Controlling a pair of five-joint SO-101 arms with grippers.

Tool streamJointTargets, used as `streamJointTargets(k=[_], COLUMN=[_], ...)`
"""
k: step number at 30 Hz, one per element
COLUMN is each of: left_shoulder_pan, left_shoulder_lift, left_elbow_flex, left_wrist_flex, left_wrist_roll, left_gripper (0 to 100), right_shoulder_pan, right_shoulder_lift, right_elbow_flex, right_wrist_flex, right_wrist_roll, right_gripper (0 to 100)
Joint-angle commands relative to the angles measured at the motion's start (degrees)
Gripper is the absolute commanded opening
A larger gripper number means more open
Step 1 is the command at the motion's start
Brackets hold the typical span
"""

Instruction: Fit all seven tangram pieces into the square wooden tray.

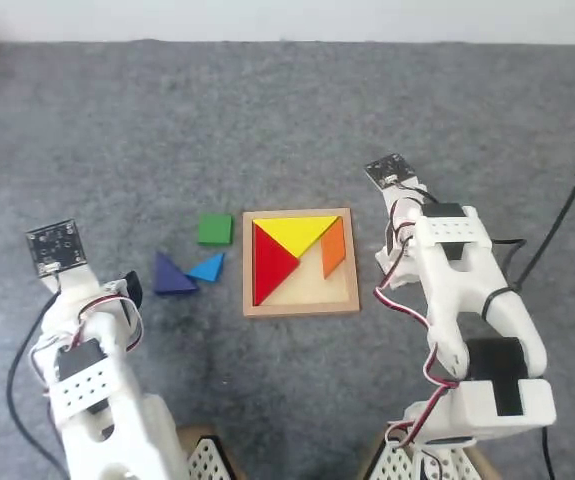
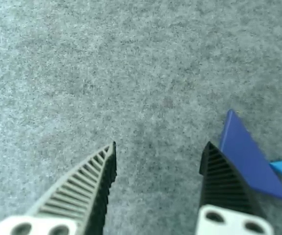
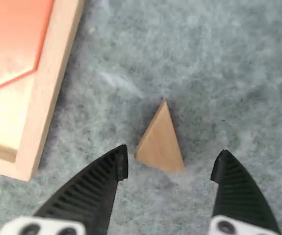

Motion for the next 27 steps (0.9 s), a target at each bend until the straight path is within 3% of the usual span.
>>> streamJointTargets(k=[1, 6, 16, 21, 27], left_shoulder_pan=[0.4, 0.4, 0.3, 0.3, 0.3], left_shoulder_lift=[-0.4, -0.4, -0.4, -0.4, -0.4], left_elbow_flex=[-0.5, -0.5, -0.5, -0.5, -0.5], left_wrist_flex=[-1.3, -1.3, -1.3, -1.3, -1.3], left_wrist_roll=[-0.6, -0.6, -0.6, -0.6, -0.6], left_gripper=[27, 27, 27, 27, 27], right_shoulder_pan=[-0.3, -0.2, -0.2, -2.6, -14.3], right_shoulder_lift=[-3.0, 1.3, 0.9, -8.3, -20.1], right_elbow_flex=[0.2, 0.1, 0.0, -0.1, -0.1], right_wrist_flex=[-0.5, -1.7, -1.5, 0.4, 4.9], right_wrist_roll=[0.7, 0.7, 0.1, -8.9, -19.3], right_gripper=[28.0, 19.3, 18.2, 13.6, 12.3])
